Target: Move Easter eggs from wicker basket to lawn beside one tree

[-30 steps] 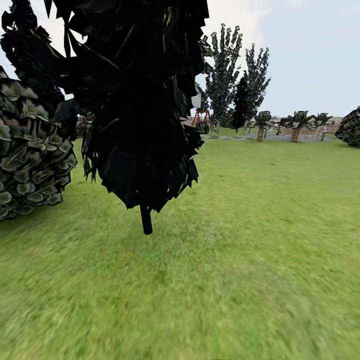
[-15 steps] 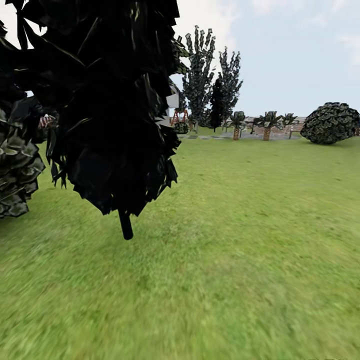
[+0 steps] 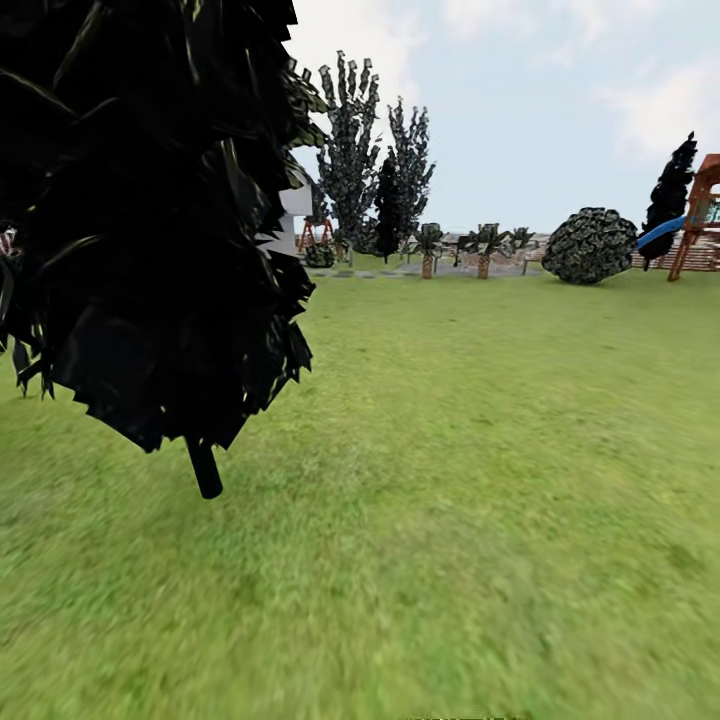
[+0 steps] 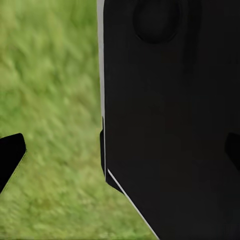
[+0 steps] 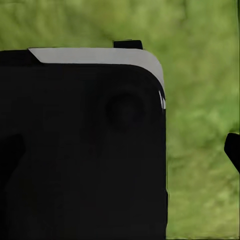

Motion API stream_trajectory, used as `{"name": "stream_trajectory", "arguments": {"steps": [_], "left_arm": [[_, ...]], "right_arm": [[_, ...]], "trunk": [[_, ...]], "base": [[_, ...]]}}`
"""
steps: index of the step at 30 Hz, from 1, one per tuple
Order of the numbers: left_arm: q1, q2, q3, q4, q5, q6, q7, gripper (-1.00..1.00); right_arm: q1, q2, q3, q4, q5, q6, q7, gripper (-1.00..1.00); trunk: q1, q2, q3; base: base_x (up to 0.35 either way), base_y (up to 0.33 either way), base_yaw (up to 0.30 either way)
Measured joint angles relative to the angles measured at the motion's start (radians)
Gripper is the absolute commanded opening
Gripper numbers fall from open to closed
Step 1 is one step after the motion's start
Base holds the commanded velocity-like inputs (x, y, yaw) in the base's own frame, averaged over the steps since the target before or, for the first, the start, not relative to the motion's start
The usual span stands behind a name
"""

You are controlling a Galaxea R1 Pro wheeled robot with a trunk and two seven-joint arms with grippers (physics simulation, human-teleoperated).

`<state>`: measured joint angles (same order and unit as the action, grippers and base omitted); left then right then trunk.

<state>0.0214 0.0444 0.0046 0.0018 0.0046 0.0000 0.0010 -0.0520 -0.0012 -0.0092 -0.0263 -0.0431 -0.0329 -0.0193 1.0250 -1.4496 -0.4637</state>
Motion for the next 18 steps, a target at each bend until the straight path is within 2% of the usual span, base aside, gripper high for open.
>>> {"name": "stream_trajectory", "arguments": {"steps": [3, 5, 18], "left_arm": [[0.000, 0.000, 0.000, 0.000, 0.000, 0.000, 0.000, 1.00], [0.000, 0.000, 0.000, 0.000, 0.001, 0.000, 0.000, 1.00], [0.000, 0.000, 0.001, 0.000, 0.001, 0.000, 0.000, 1.00]], "right_arm": [[0.000, 0.000, 0.002, 0.000, -0.049, 0.000, 0.000, 1.00], [0.000, 0.000, 0.004, -0.001, -0.063, 0.000, 0.000, 1.00], [0.000, -0.001, 0.007, -0.001, -0.068, -0.002, -0.002, 1.00]], "trunk": [[0.000, 0.000, 0.000], [0.000, 0.000, 0.000], [0.000, 0.000, 0.000]], "base": [[0.001, 0.000, -0.277], [0.000, 0.000, -0.277], [0.000, 0.000, -0.277]]}}
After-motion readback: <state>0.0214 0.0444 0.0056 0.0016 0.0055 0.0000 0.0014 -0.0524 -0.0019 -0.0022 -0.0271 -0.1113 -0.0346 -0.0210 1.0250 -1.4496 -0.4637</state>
